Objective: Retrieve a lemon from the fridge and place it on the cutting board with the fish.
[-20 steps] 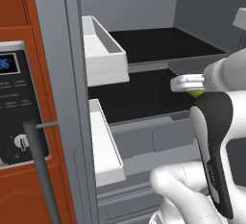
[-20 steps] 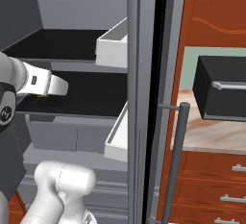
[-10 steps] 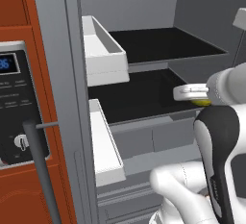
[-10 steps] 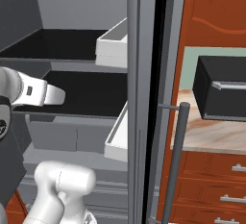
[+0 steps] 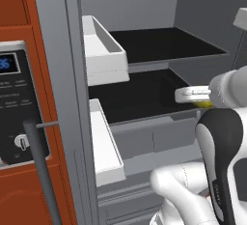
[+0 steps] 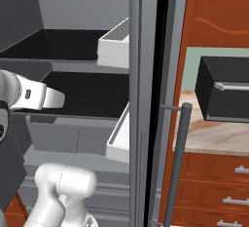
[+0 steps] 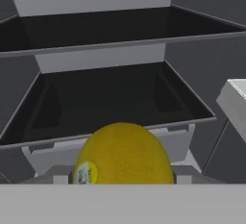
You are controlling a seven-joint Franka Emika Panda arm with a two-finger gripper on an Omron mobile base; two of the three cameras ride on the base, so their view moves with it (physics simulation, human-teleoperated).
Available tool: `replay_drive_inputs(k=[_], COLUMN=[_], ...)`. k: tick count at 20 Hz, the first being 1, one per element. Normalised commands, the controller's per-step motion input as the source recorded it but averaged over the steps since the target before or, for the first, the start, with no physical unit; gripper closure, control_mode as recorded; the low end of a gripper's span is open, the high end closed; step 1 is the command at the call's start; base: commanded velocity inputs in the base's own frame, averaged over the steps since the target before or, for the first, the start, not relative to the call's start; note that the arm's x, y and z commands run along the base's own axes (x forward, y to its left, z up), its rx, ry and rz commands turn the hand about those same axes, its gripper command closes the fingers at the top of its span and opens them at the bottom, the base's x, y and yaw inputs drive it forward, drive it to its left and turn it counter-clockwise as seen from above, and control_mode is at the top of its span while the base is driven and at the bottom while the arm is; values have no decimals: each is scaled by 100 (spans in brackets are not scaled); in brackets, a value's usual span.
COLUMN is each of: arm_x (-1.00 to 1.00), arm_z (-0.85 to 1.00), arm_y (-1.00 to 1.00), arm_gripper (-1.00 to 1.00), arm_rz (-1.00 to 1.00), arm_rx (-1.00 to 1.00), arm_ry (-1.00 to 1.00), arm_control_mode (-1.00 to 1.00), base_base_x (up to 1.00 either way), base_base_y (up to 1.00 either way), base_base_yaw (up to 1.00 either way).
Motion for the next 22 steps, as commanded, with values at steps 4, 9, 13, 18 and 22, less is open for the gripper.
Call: replay_drive_inputs(k=[4,9,13,18,22], arm_x=[0,0,0,0,0], arm_z=[0,0,0,0,0], arm_y=[0,0,0,0,0], arm_gripper=[100,100,100,100,100], arm_rz=[0,0,0,0,0], arm_rx=[0,0,0,0,0], arm_ry=[0,0,0,0,0], arm_control_mode=[100,100,100,100,100], base_base_x=[-40,-51,-51,-50,-50], base_base_y=[0,0,0,0,-9], base_base_yaw=[0,0,0,0,0])
